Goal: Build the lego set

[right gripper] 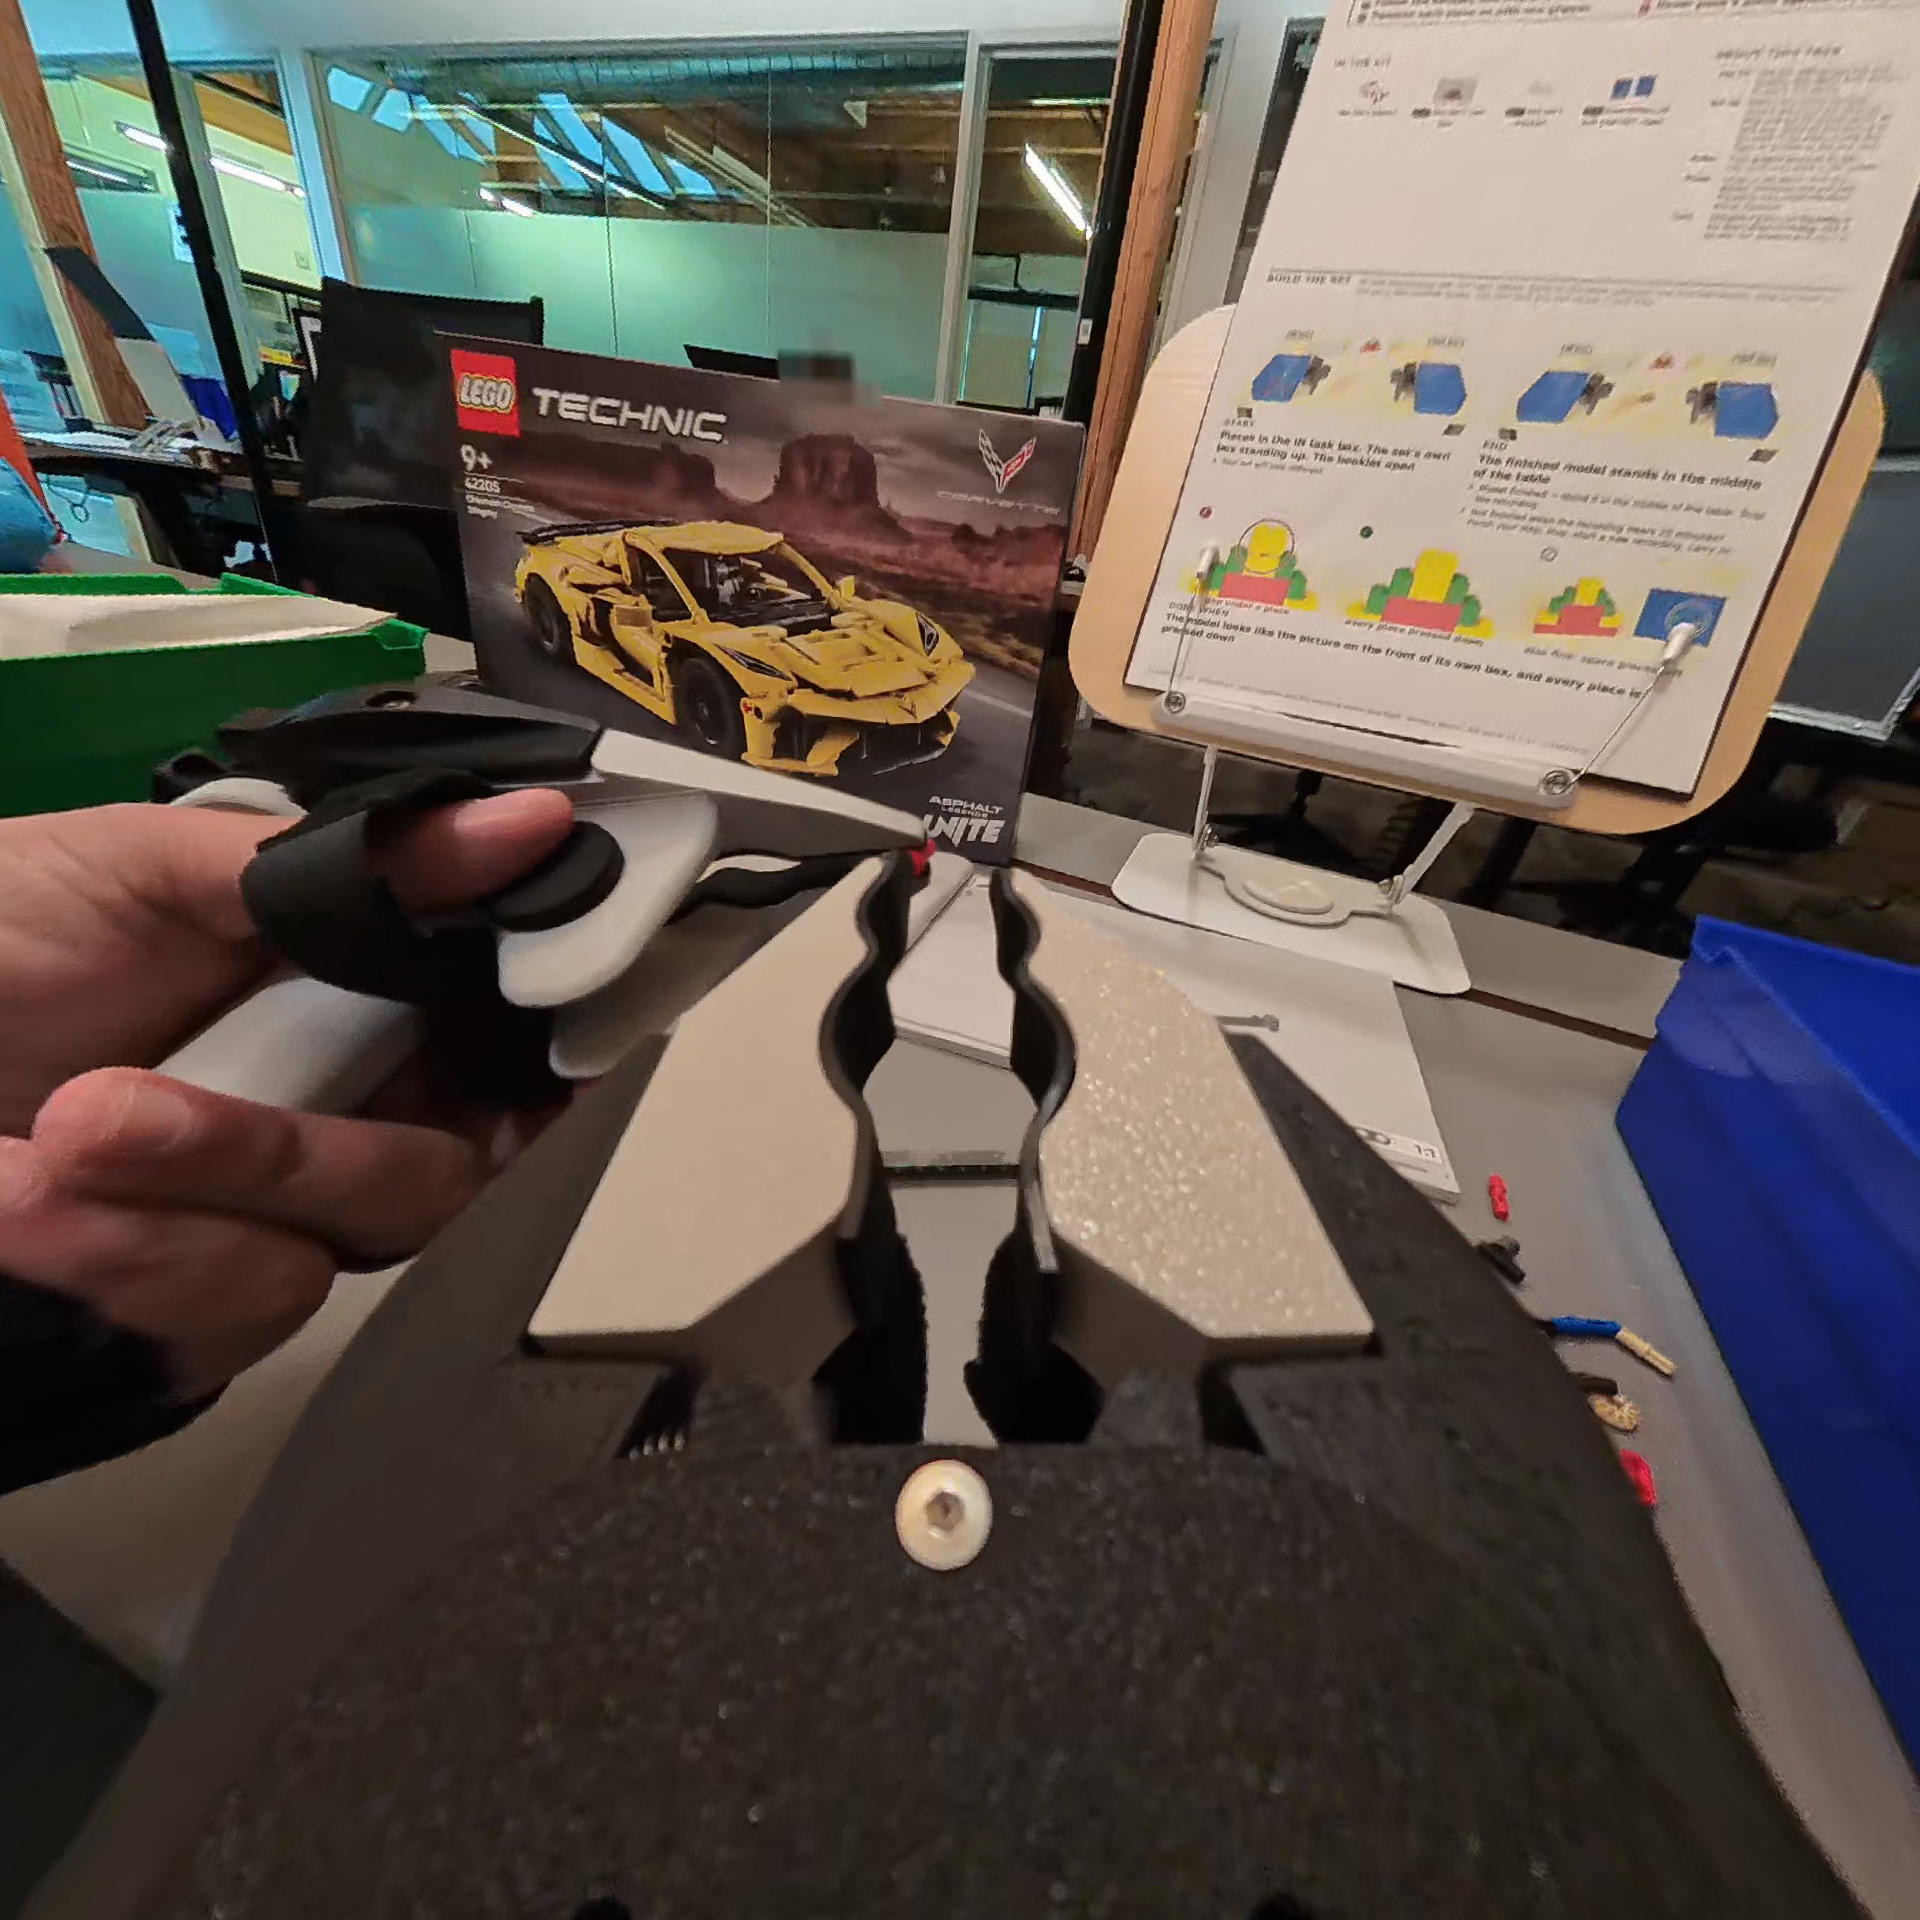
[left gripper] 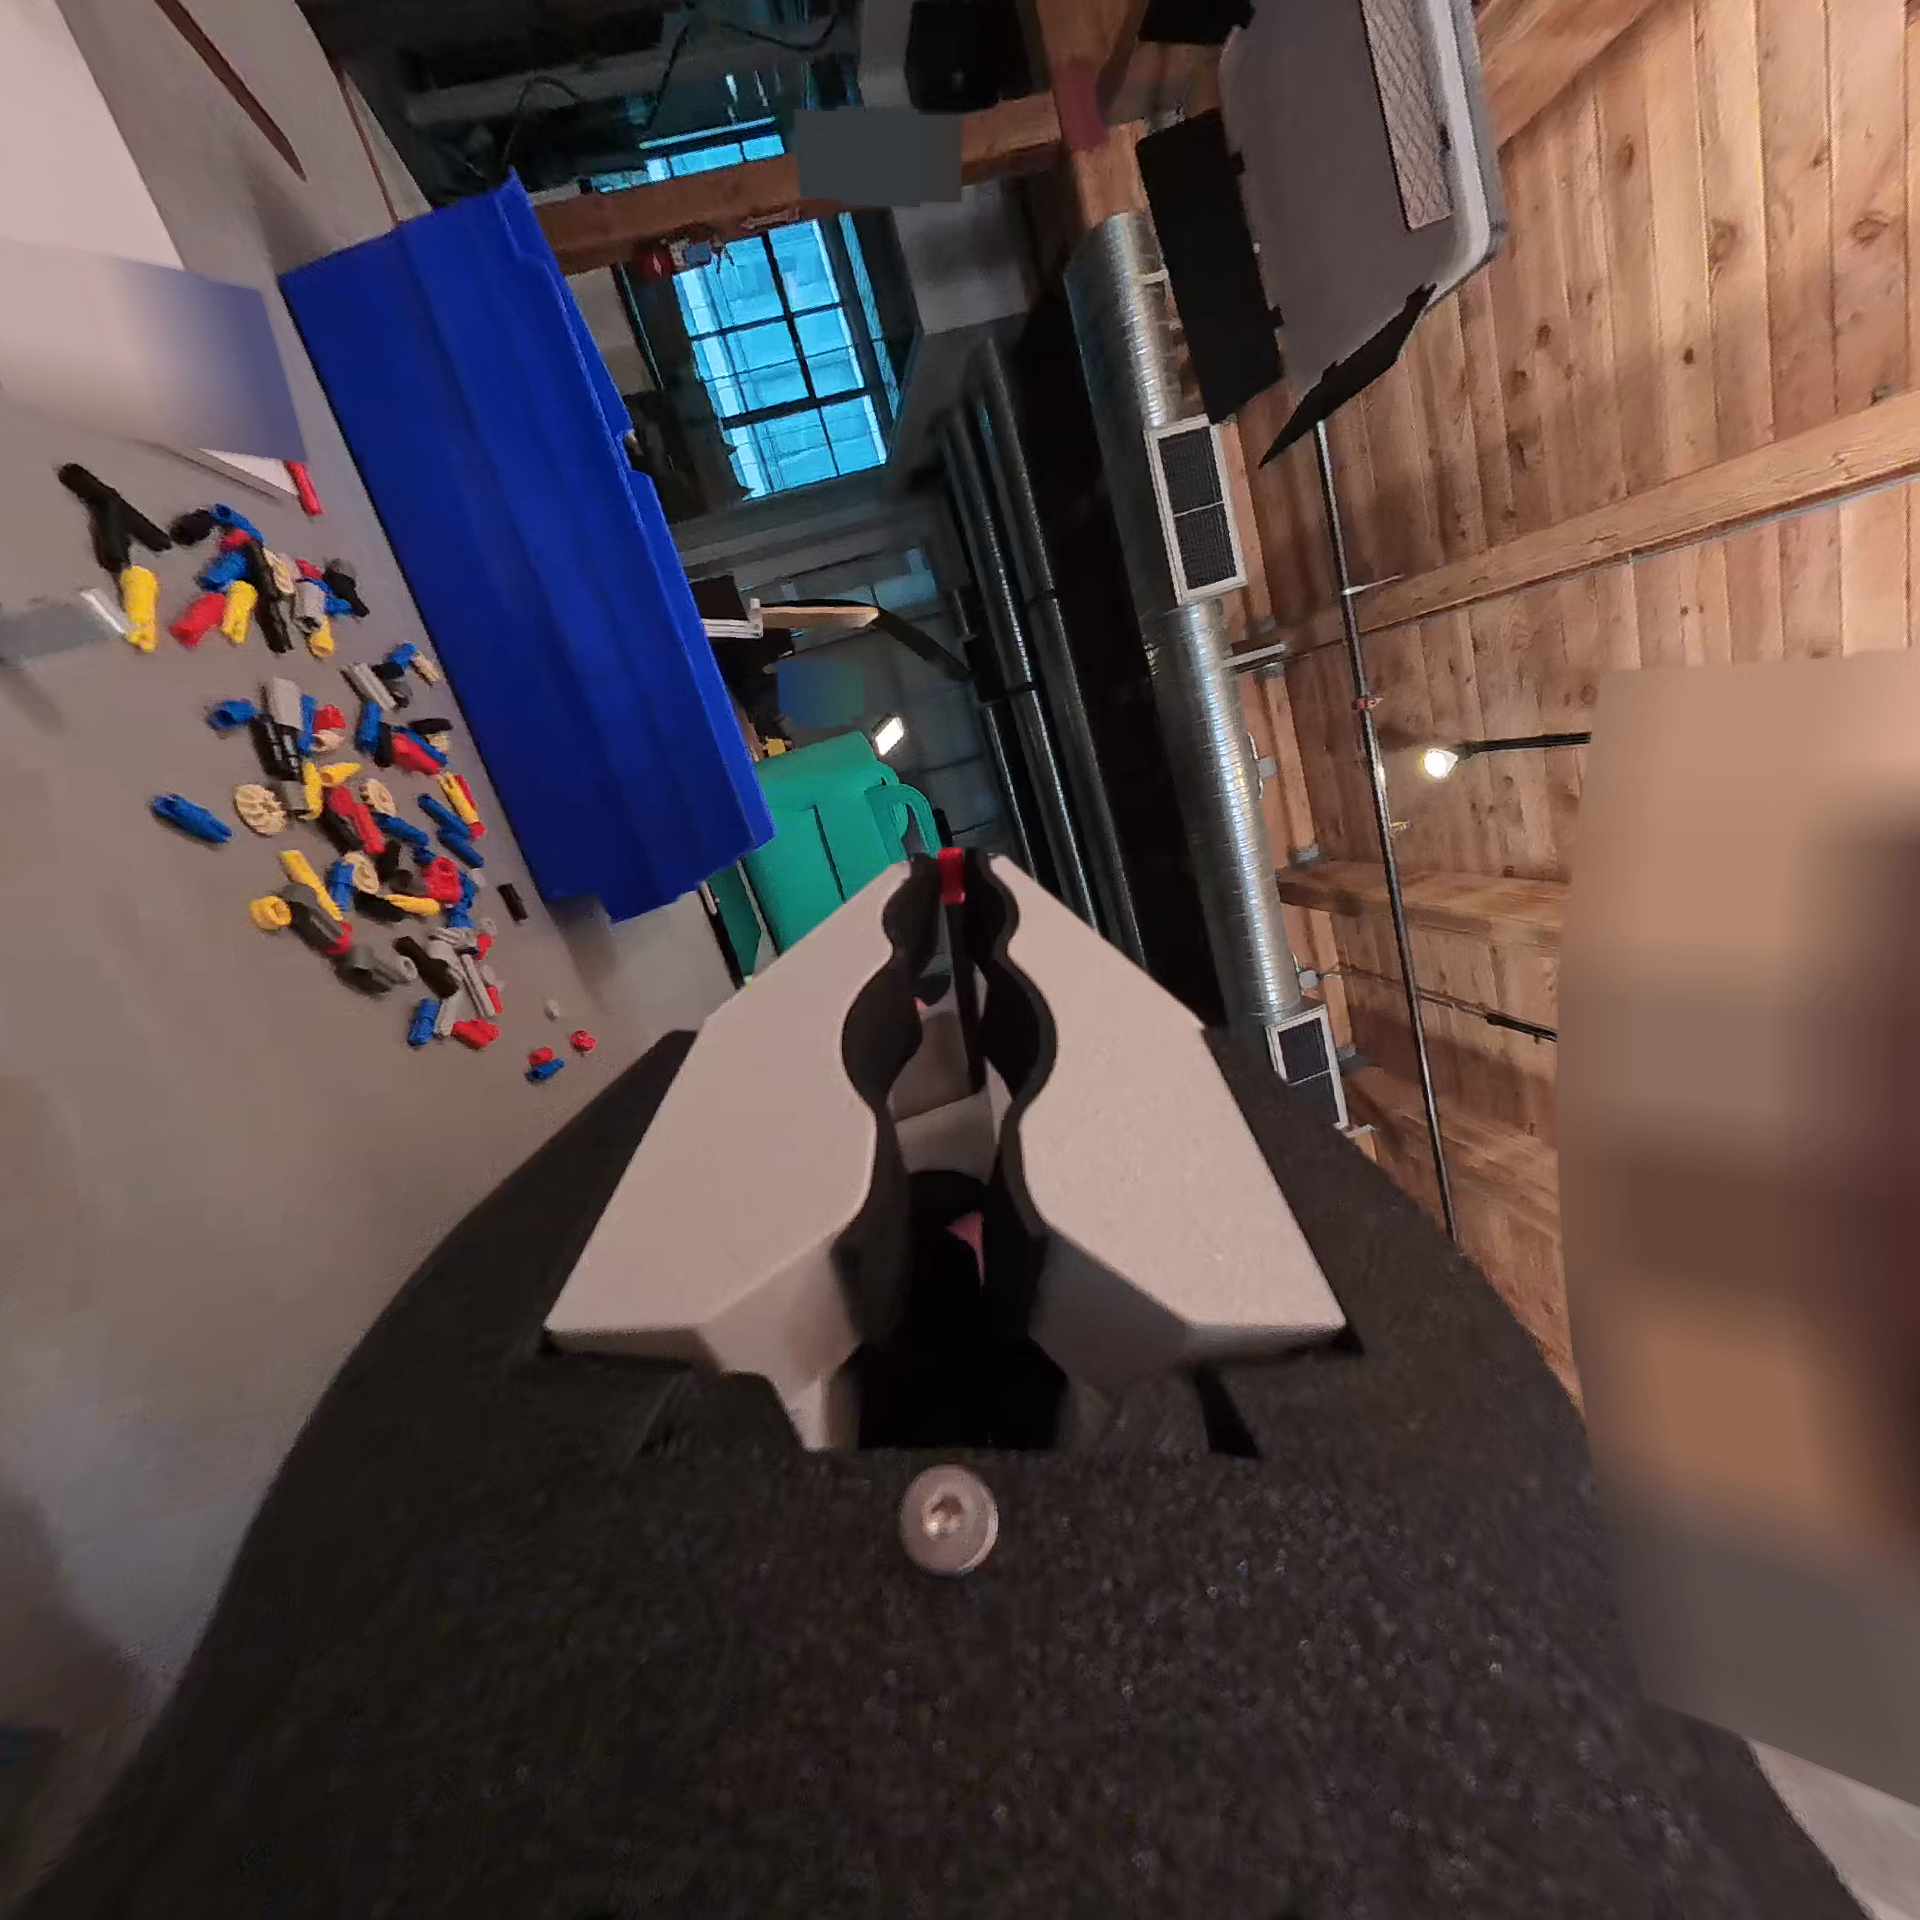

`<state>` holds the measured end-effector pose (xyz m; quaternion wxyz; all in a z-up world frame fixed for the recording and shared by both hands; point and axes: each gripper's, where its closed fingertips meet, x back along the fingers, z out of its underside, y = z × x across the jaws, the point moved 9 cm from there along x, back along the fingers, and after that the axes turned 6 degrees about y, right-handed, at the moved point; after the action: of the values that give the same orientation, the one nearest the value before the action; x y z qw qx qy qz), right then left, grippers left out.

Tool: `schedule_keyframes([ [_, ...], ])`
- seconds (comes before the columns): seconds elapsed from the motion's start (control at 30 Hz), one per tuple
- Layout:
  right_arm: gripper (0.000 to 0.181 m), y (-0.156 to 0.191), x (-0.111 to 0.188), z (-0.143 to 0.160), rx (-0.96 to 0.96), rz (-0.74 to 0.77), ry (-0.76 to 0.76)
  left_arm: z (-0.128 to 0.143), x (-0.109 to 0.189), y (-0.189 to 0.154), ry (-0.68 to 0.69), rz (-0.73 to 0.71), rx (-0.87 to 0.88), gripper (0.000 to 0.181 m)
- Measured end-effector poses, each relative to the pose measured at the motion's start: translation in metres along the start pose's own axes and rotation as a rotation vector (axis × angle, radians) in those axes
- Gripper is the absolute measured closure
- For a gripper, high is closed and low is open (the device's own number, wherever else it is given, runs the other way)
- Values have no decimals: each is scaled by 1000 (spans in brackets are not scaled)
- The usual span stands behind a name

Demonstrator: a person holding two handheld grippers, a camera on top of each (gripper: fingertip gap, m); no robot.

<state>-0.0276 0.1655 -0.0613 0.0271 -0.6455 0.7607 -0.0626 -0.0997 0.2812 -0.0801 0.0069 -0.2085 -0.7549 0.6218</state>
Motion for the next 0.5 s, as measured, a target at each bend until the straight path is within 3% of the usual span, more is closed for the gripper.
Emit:
schedule_keyframes([
  [0.5, 177, 2, 4, 2, 57, -45, -19, 11, -4, 2, 49, 67, 79, 179],
])
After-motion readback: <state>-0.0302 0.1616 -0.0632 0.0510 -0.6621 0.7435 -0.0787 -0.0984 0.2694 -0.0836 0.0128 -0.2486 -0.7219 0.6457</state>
